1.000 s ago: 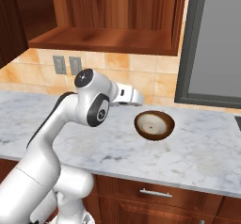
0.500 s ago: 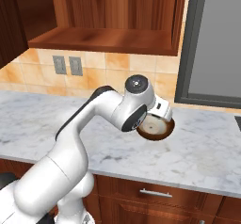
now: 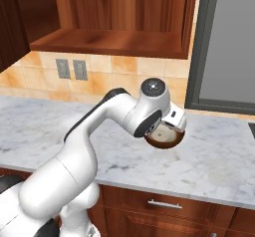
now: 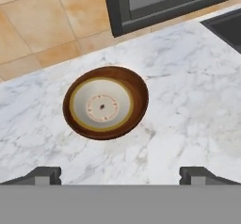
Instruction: Pick up the bowls on the counter and stack them on top of one another in the open cabinet. Place the smaller bowl on top of the larger bowl.
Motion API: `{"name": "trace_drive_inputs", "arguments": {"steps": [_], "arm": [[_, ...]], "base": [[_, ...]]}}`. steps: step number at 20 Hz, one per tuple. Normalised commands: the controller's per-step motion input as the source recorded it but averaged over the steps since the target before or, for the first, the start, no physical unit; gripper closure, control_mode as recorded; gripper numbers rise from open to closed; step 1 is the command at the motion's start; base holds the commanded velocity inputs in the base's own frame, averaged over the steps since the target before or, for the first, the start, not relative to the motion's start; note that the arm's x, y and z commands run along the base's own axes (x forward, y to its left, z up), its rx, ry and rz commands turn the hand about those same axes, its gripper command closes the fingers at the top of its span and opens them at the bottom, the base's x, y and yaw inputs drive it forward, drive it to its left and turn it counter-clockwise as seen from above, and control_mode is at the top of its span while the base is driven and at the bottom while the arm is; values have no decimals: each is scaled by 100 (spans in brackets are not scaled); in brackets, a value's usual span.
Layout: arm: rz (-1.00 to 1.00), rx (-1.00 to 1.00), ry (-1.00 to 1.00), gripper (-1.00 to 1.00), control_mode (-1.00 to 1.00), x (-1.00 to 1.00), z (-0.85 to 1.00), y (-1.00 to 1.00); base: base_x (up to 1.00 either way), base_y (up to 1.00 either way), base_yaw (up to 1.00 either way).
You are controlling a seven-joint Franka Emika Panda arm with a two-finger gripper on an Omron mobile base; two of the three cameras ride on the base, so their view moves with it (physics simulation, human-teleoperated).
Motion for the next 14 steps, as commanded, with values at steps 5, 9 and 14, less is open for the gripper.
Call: {"name": "trace_drive_inputs", "arguments": {"steps": [5, 9, 14], "arm": [[-9, 7, 9, -100, -100, 0, -35, 0], [-7, 12, 10, -100, -100, 4, -38, 0], [-6, 12, 8, -100, -100, 10, -37, 0]], "base": [[0, 0, 0], [0, 0, 0], [0, 0, 0]]}}
